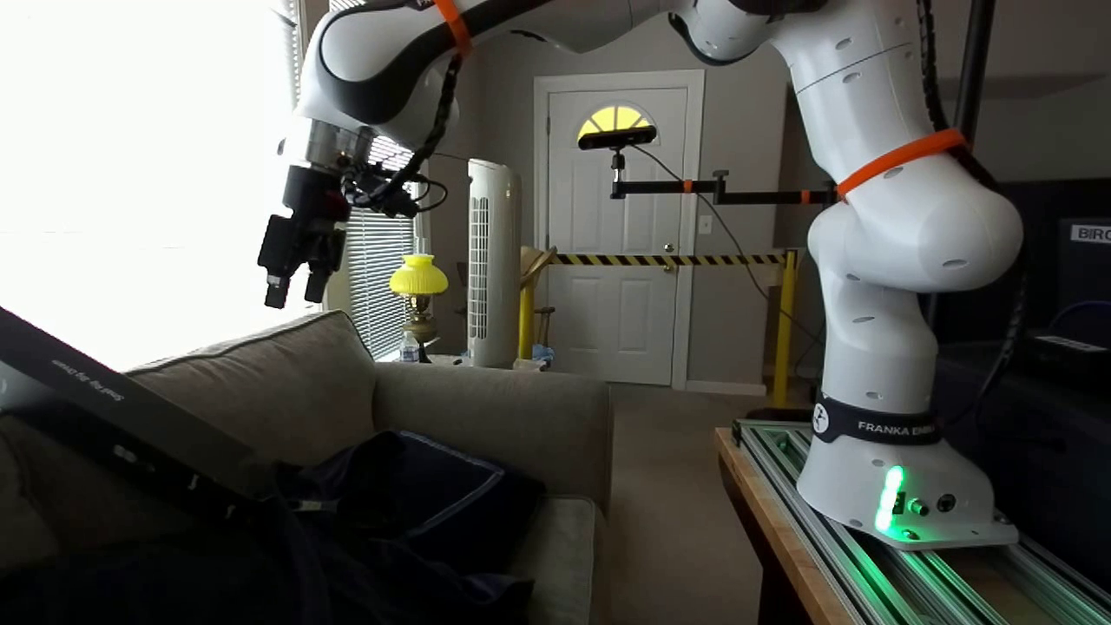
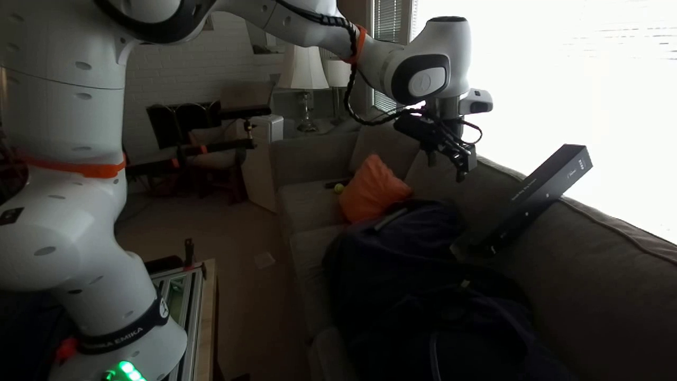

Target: Put the remote on the right armrest

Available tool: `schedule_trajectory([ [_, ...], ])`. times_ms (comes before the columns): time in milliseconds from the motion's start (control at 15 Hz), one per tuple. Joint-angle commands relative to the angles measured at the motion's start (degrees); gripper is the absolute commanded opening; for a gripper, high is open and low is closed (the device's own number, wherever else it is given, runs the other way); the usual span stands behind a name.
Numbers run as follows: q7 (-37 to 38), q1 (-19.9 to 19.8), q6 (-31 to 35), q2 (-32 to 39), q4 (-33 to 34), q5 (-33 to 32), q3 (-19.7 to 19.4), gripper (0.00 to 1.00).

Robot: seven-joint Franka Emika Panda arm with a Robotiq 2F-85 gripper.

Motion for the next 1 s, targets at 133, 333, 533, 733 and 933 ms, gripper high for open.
schedule_trajectory([
  [133,0.7,-1.1,-0.1,0.0,0.5,-0.7,1.2,1.0],
  [333,0.9,-2.6,2.8,4.2,4.2,-0.6,0.3,1.0],
  [533,1.6,-3.9,4.9,9.0,8.6,-1.1,-0.2,1.0],
  [733,2.0,-4.2,6.1,14.0,12.7,-2.3,-0.3,1.0],
  [933,3.0,-3.1,7.2,18.6,16.4,-4.4,-0.4,1.0],
])
